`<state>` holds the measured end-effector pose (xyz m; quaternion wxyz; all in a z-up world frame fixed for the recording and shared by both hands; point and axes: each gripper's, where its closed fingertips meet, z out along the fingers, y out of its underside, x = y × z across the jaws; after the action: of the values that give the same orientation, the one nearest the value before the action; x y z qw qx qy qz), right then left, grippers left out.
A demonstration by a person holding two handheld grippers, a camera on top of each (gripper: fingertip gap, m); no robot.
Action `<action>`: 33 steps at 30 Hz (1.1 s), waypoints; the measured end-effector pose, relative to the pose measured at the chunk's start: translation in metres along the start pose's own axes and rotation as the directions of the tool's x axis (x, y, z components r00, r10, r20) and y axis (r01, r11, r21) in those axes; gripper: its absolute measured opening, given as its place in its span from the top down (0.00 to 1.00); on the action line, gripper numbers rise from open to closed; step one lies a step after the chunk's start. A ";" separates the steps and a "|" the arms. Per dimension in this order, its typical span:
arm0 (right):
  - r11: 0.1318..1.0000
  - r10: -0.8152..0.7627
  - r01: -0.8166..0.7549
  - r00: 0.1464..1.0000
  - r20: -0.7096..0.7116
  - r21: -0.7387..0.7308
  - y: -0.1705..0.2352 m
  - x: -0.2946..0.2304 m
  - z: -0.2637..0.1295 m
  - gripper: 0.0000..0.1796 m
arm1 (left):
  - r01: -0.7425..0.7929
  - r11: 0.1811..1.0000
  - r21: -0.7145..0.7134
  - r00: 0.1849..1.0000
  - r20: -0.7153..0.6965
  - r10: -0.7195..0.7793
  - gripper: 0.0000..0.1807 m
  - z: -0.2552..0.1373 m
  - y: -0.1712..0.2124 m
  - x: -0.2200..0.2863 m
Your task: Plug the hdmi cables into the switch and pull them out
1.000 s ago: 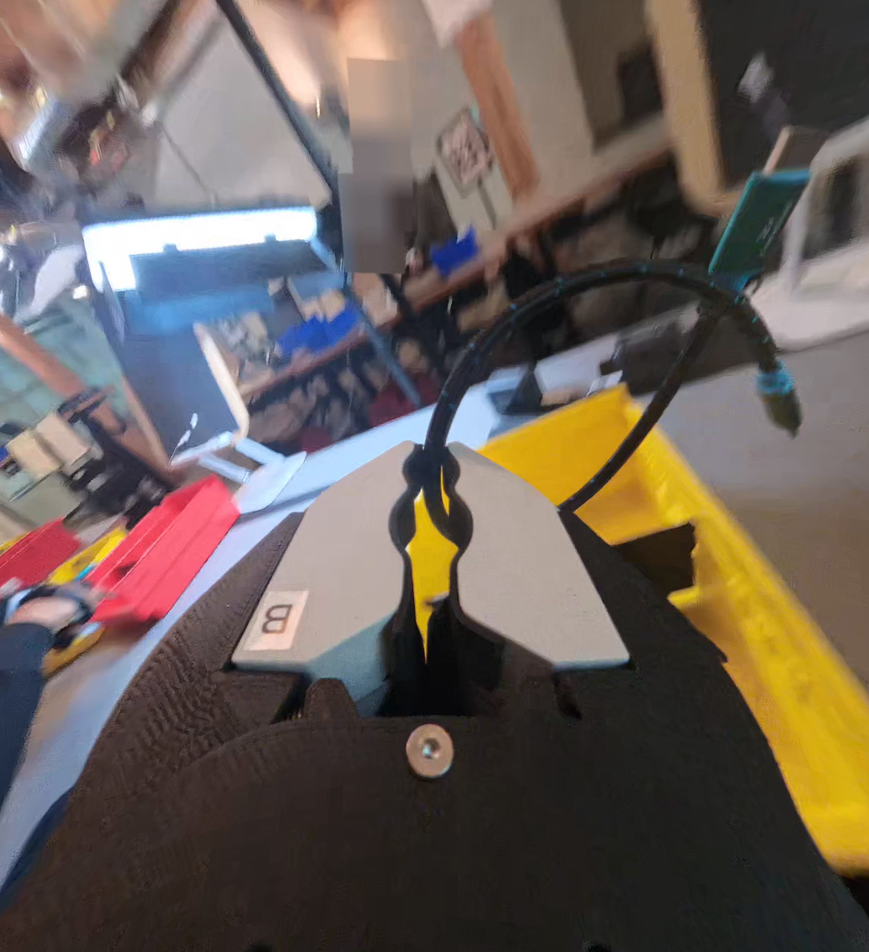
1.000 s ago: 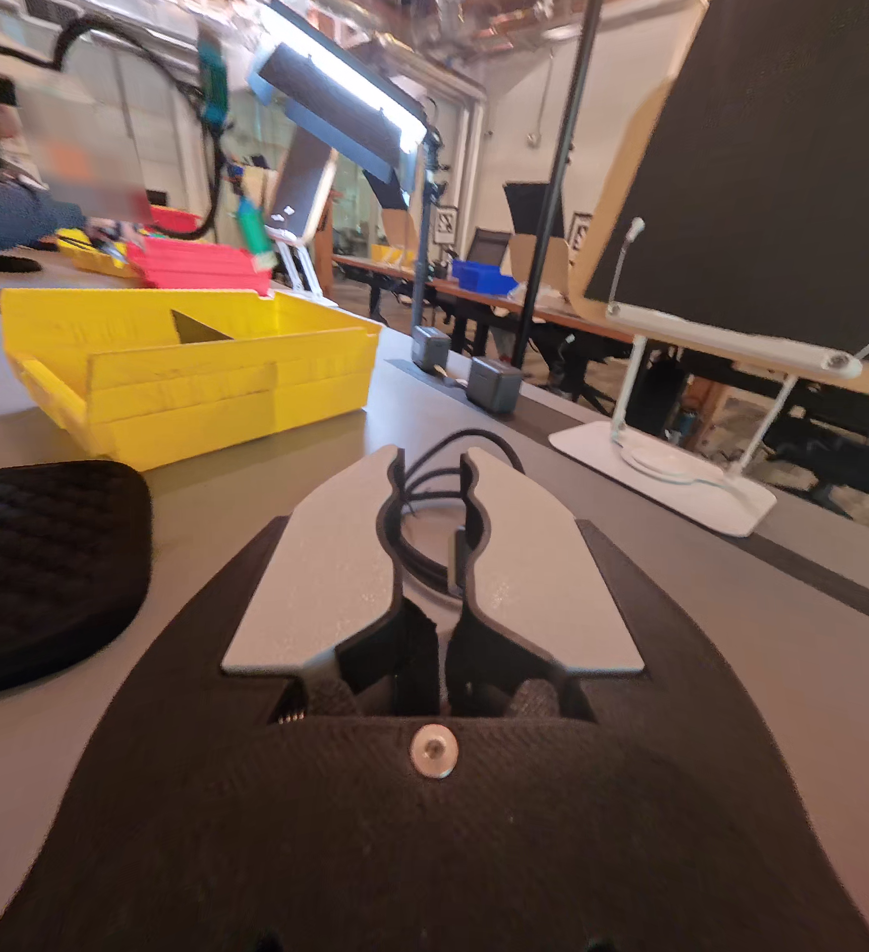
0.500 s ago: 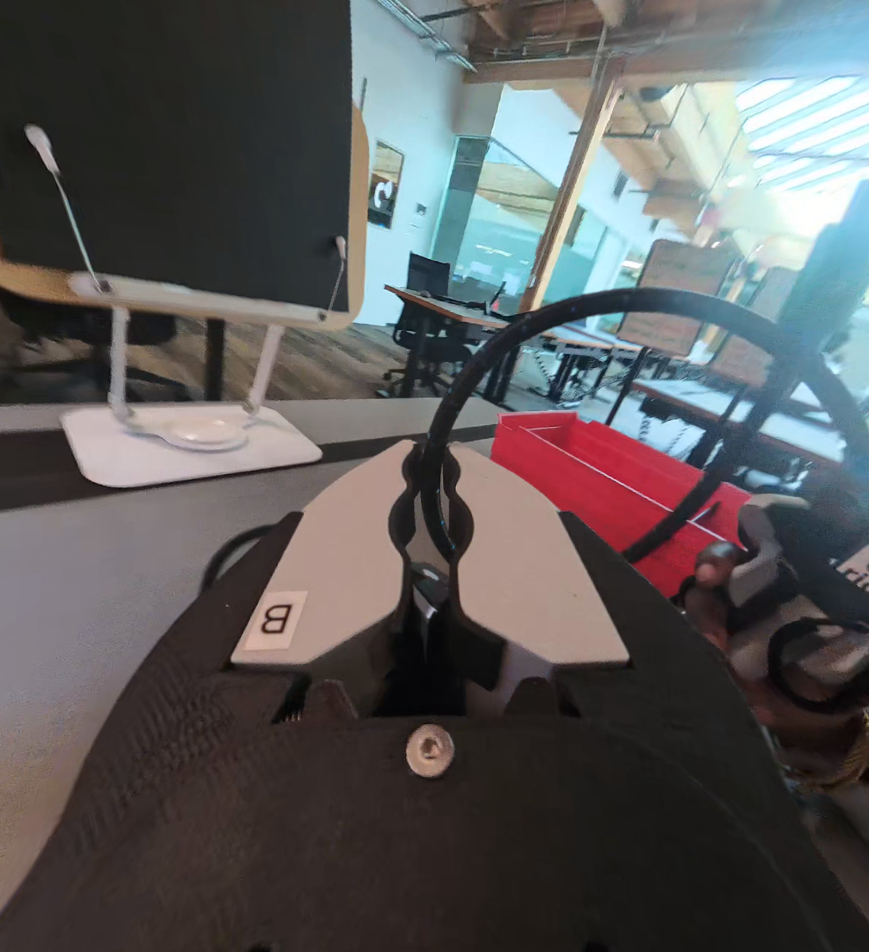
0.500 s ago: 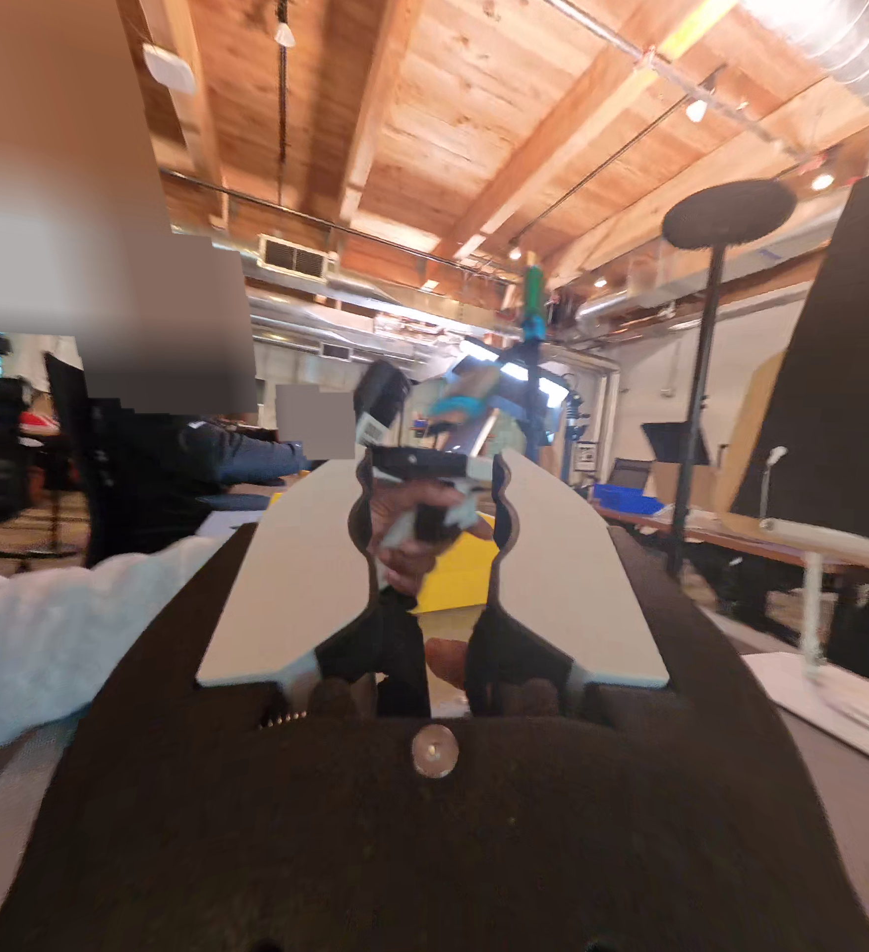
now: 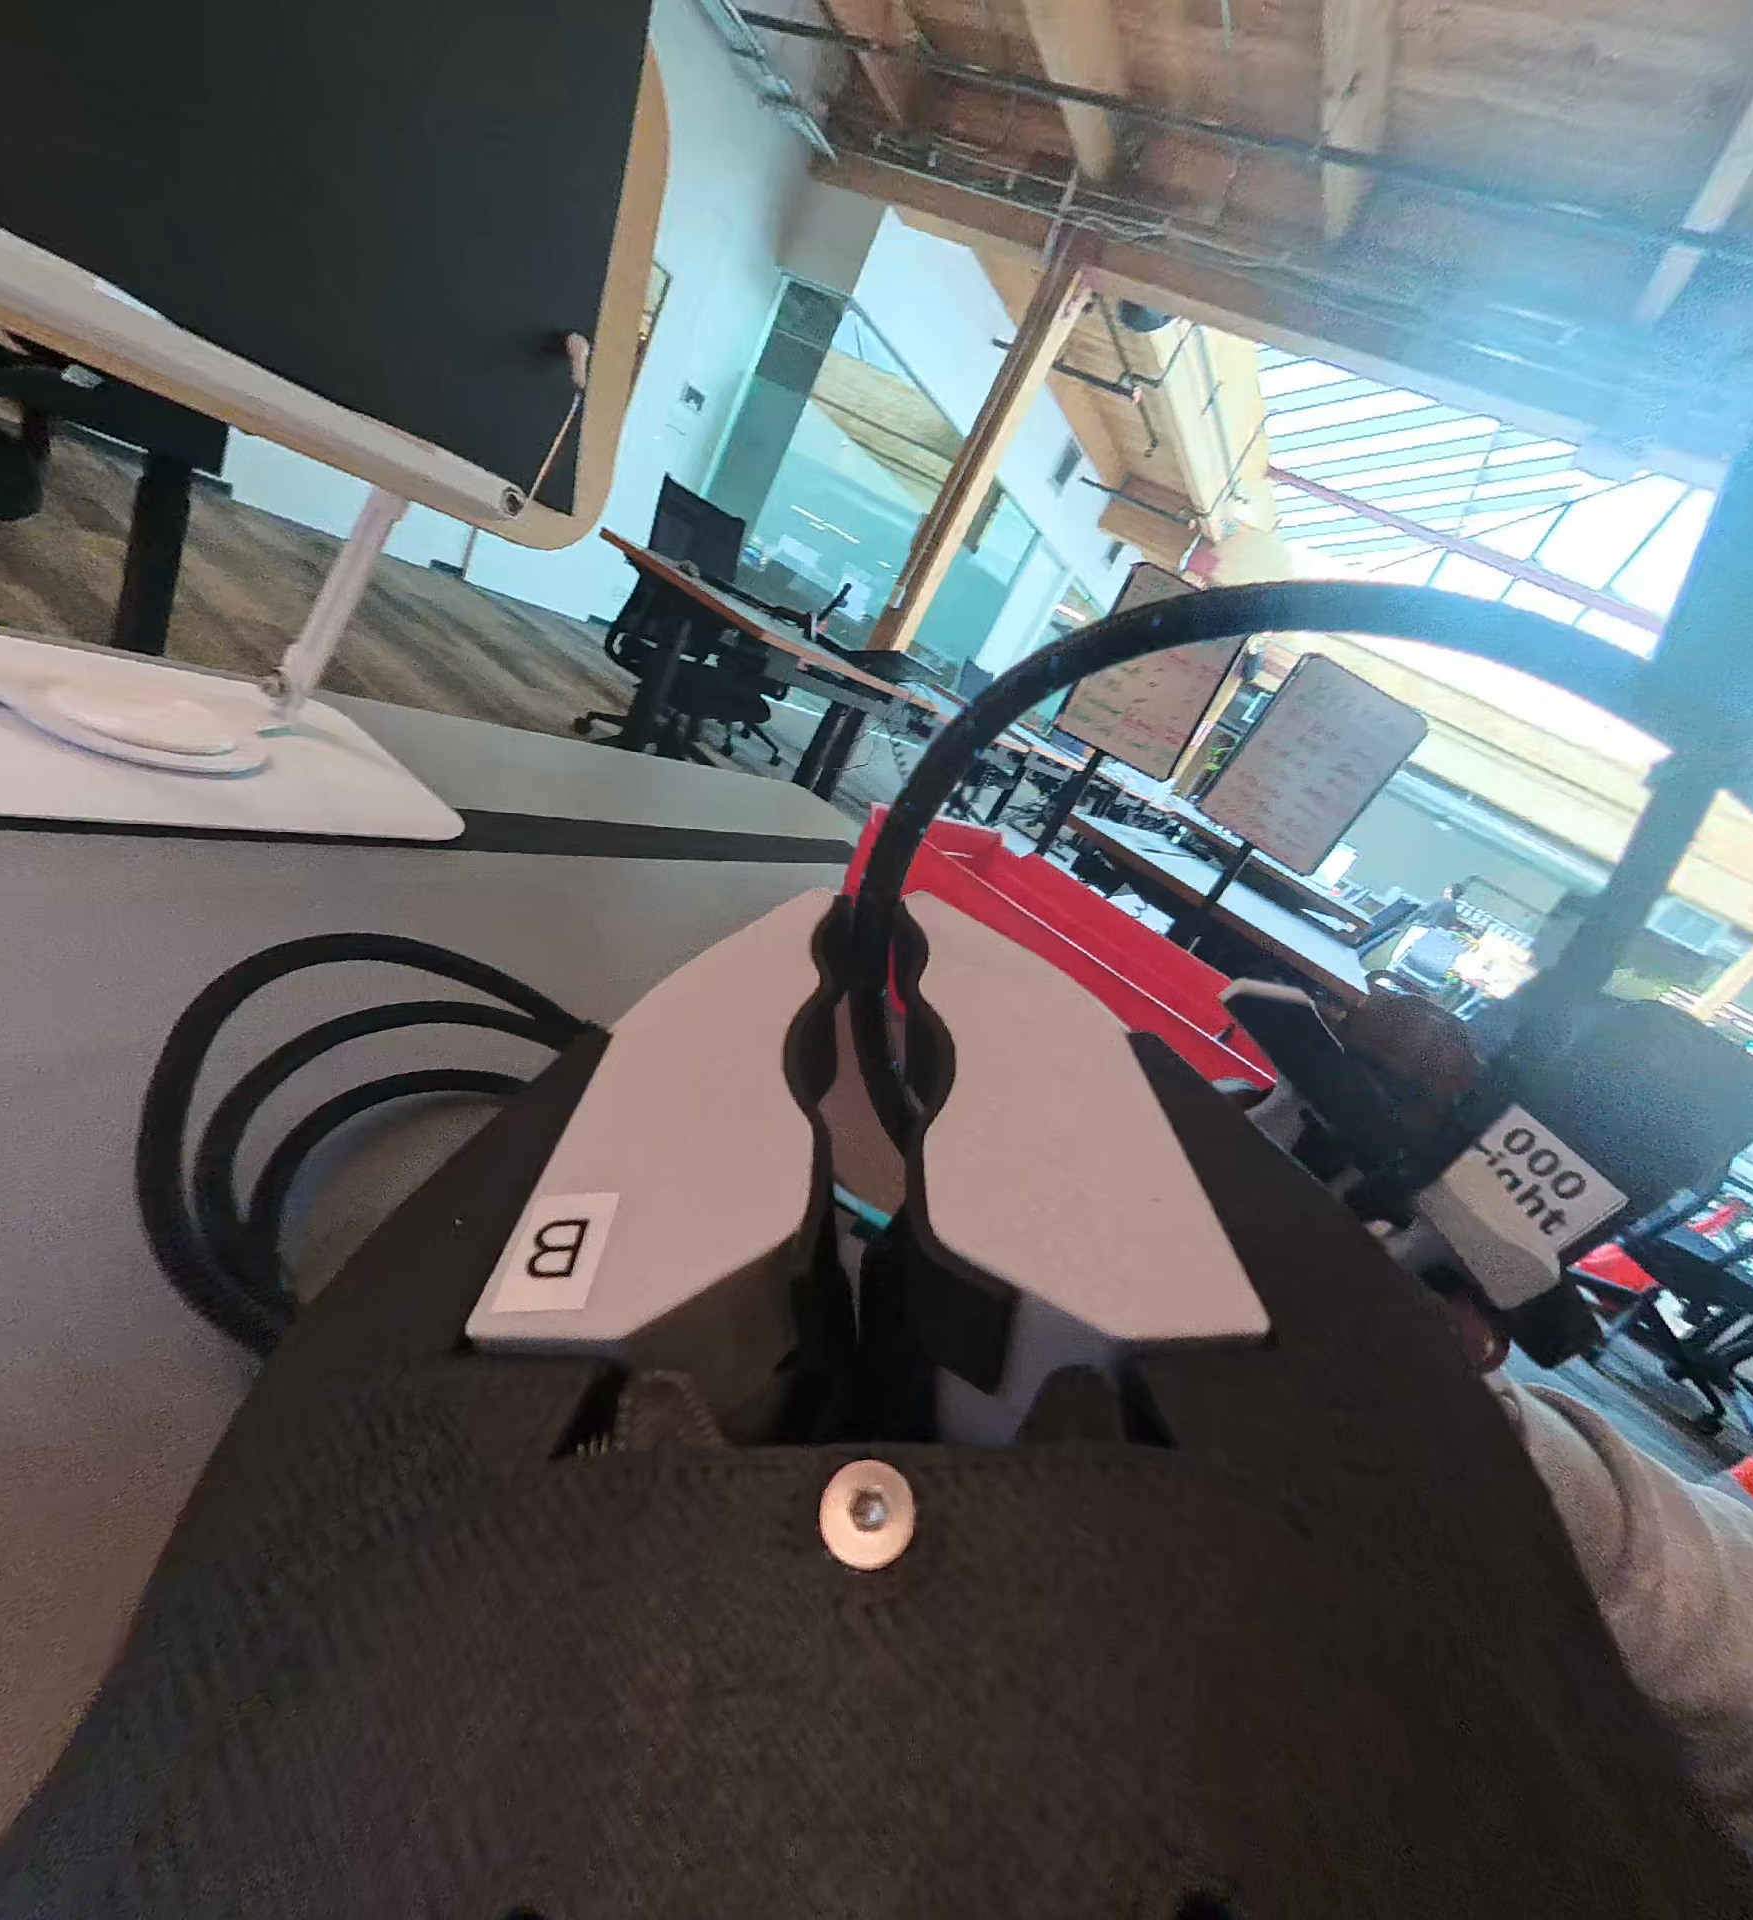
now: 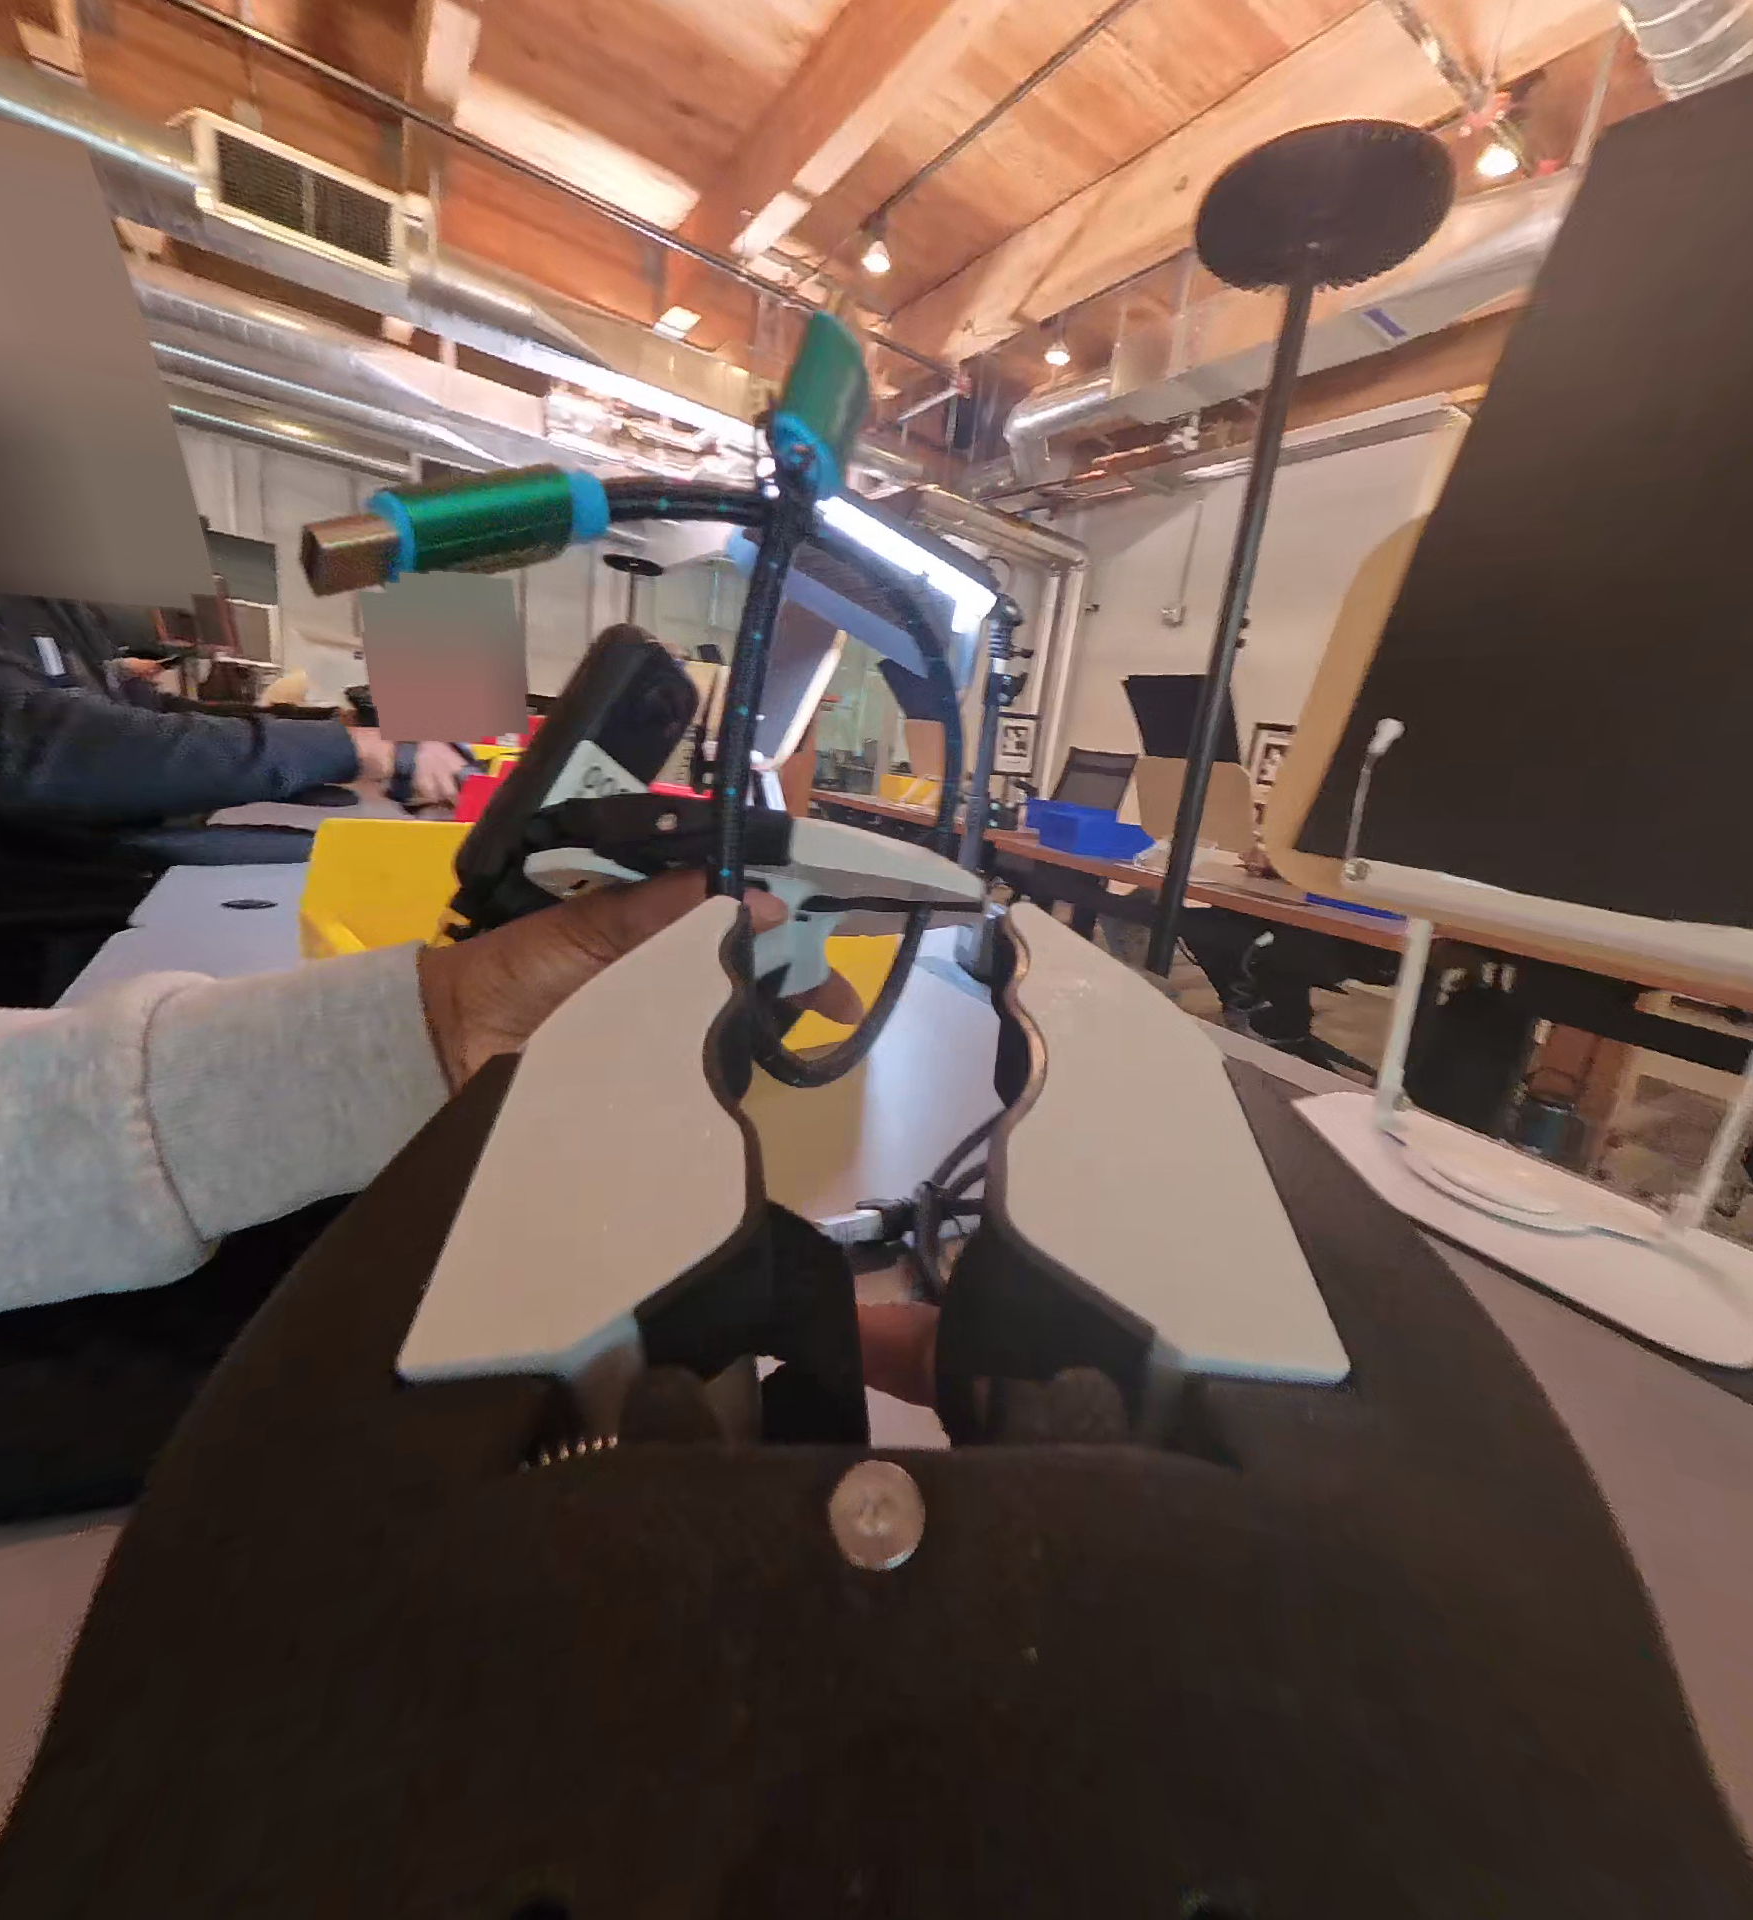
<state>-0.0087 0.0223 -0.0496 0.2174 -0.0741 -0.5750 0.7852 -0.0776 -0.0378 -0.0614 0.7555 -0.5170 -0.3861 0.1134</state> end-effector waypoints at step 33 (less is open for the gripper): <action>0.936 -0.334 0.286 0.904 -0.267 -0.202 0.005 0.034 -0.009 0.97 | -0.914 0.352 0.202 0.364 0.027 0.931 0.74 0.003 0.017 0.107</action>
<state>-0.0372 0.0438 -0.0529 0.4171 -0.1155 -0.6008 0.6721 -0.0038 0.0329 -0.0255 0.6213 -0.5776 0.0188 0.5291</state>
